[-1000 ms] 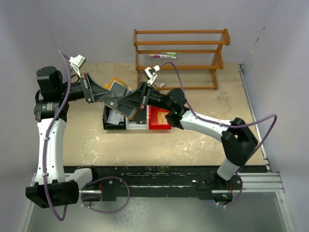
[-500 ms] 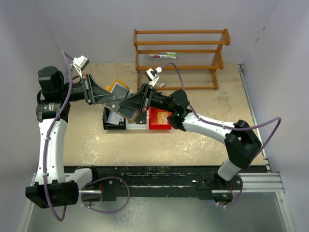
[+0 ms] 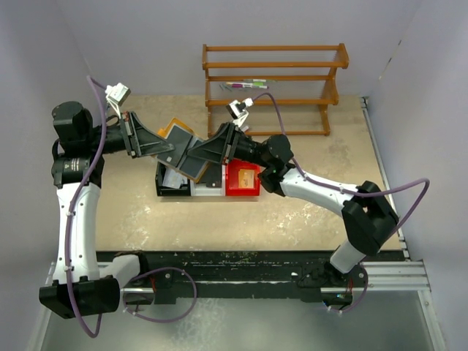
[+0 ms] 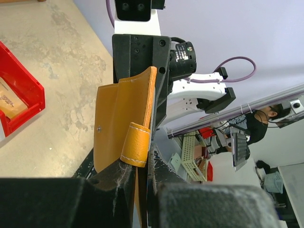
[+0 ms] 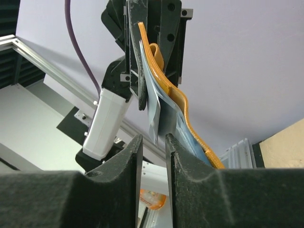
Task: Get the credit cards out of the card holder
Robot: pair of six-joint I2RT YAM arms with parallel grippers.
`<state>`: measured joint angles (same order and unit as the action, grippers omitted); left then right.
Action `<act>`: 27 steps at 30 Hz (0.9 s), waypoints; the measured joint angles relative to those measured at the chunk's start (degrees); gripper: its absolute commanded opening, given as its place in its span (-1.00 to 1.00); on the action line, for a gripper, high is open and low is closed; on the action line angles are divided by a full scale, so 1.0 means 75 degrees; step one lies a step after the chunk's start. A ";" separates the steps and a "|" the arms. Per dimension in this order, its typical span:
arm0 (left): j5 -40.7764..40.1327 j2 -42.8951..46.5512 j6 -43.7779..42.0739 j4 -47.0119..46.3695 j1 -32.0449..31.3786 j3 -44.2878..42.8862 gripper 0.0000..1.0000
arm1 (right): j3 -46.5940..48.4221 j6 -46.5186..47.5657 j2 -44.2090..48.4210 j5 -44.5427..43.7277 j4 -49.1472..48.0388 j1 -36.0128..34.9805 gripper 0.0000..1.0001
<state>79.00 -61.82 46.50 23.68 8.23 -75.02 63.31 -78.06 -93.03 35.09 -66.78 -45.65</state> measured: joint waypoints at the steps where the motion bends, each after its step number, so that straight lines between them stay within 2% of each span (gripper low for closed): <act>1: -0.0003 0.0015 0.0000 -0.0017 0.0000 0.0017 -0.97 | 0.0020 -0.0029 0.0000 0.0003 -0.0015 0.0020 -0.40; 7: 0.0006 0.0050 0.0006 -0.0038 0.0000 0.0119 -0.97 | 0.0221 -0.0146 -0.0073 -0.0003 -0.0085 0.0044 -0.44; 15: 0.0009 0.0090 0.0017 -0.0050 0.0000 0.0119 -0.94 | 0.0283 -0.0265 -0.0204 0.0000 -0.0184 0.0047 -1.00; 21: 0.0012 0.0102 0.0090 -0.0067 0.0000 0.0119 -0.81 | 0.0271 -0.0274 -0.0204 0.0009 -0.0221 0.0047 -1.00; 27: 0.0026 0.0102 0.0122 -0.0050 -0.0017 0.0122 -0.79 | 0.0082 -0.0283 -0.0192 -0.0023 -0.0431 0.0038 -1.00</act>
<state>79.20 -61.06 47.42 23.31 8.10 -74.11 63.92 -80.18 -94.48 34.92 -70.02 -45.36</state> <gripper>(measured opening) 0.127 0.004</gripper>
